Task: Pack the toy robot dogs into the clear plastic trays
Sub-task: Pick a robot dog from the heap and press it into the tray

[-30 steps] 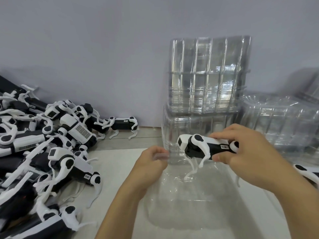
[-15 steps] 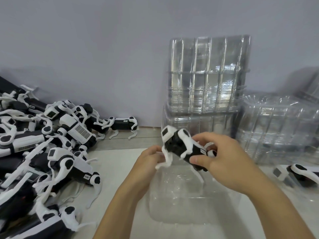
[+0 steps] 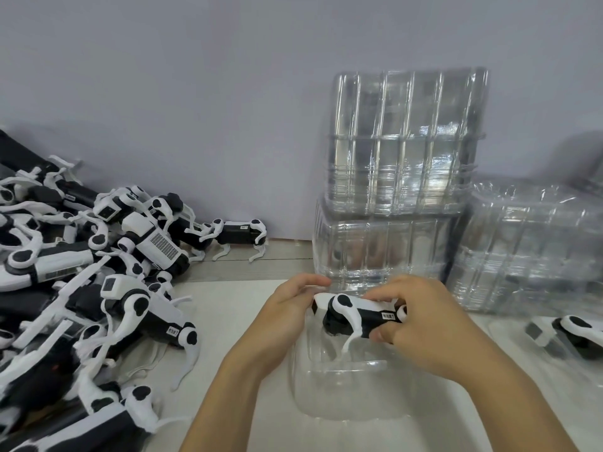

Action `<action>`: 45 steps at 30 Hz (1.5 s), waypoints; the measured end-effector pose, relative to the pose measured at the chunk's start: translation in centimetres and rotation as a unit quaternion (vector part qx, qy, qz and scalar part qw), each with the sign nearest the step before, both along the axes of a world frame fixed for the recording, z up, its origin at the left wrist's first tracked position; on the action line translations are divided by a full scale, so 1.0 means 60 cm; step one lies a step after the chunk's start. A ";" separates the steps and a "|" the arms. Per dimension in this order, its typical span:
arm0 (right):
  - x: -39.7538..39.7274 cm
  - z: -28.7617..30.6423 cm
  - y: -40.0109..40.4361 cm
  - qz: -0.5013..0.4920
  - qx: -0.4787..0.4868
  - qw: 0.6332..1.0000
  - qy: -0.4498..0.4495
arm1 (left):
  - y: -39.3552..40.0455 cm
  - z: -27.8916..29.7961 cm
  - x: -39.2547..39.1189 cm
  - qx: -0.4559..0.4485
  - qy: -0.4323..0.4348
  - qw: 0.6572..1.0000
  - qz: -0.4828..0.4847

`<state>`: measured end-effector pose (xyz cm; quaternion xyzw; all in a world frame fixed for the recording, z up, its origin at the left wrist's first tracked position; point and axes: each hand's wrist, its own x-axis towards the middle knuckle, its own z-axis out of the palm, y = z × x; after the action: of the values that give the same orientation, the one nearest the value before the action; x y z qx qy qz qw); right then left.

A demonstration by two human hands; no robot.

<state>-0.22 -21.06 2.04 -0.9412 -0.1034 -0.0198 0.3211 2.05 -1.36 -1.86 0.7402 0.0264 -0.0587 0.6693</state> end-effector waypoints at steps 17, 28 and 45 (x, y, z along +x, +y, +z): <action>0.000 -0.013 0.017 0.006 -0.045 0.999 -0.024 | -0.005 -0.011 0.008 0.051 -0.022 0.998 -0.012; -0.001 -0.009 0.021 0.003 -0.054 0.998 -0.028 | -0.014 -0.001 0.010 -0.049 0.065 0.995 0.062; -0.007 -0.003 0.051 0.023 -0.035 0.996 -0.085 | -0.017 0.000 0.003 -0.068 0.065 0.991 0.096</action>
<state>-0.61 -17.99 1.87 -0.9441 -0.1527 -0.0884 0.2785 2.23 -2.36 -1.84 0.6815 0.1366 -0.0433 0.7176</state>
